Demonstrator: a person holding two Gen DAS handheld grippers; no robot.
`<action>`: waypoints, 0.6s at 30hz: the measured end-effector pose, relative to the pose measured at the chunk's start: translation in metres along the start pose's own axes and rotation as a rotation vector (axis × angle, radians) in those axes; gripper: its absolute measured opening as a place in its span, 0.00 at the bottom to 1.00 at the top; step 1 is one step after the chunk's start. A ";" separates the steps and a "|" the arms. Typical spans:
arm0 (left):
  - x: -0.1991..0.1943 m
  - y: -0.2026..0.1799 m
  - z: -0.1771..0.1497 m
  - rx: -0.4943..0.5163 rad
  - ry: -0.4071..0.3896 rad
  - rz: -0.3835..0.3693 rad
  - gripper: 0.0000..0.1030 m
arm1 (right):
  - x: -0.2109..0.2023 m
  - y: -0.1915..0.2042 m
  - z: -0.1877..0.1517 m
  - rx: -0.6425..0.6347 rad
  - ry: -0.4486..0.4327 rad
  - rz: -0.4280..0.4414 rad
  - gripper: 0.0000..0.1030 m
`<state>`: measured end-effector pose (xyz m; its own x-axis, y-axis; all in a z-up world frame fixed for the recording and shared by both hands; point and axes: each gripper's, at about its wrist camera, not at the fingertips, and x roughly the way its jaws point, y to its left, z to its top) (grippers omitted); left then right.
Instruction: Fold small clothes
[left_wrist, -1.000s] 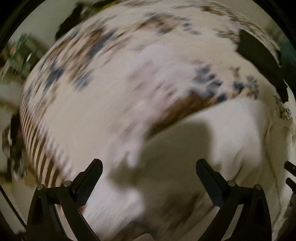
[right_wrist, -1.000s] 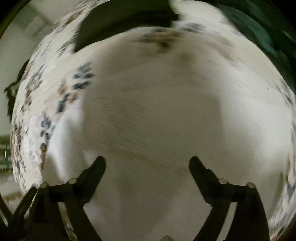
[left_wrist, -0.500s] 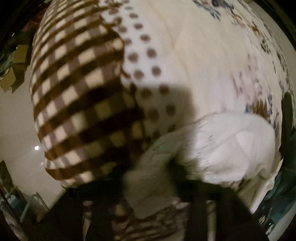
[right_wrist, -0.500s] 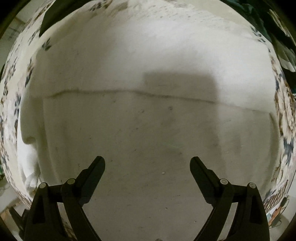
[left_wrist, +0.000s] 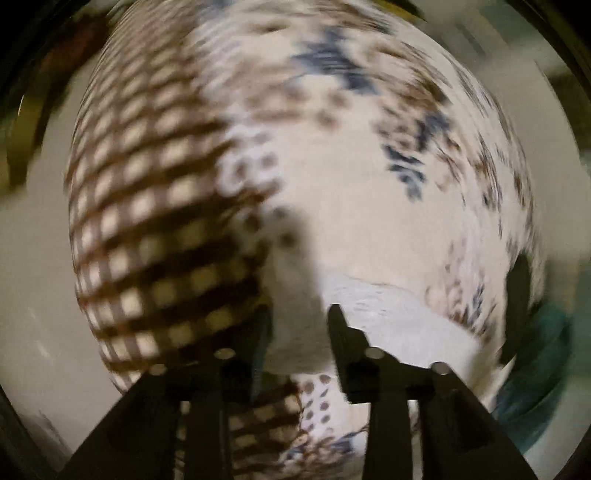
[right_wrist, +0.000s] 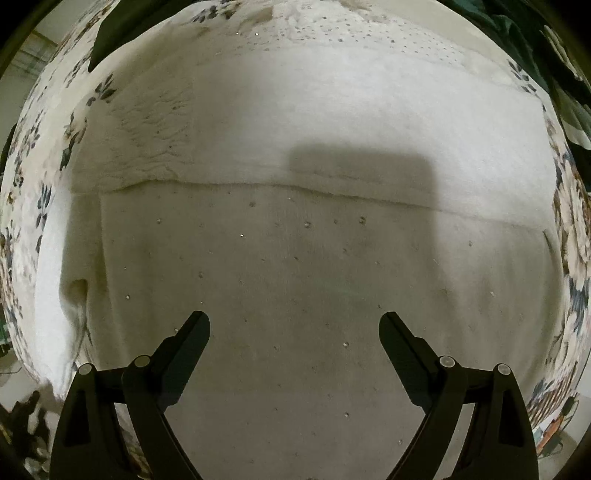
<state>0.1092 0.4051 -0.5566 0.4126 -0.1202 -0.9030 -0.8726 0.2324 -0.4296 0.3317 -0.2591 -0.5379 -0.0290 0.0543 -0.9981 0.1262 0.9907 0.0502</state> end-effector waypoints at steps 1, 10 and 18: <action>0.005 0.009 -0.008 -0.065 0.014 -0.031 0.66 | -0.002 0.002 -0.001 0.001 -0.001 -0.003 0.92; 0.040 0.005 -0.039 -0.276 -0.064 -0.162 0.58 | -0.011 -0.030 -0.011 0.054 -0.075 -0.109 0.92; -0.004 -0.107 -0.035 0.204 -0.278 0.043 0.08 | -0.011 -0.030 0.025 0.003 -0.161 -0.317 0.93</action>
<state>0.1917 0.3469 -0.5072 0.4564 0.1551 -0.8762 -0.8320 0.4235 -0.3584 0.3528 -0.2924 -0.5296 0.0897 -0.2767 -0.9568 0.1391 0.9547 -0.2631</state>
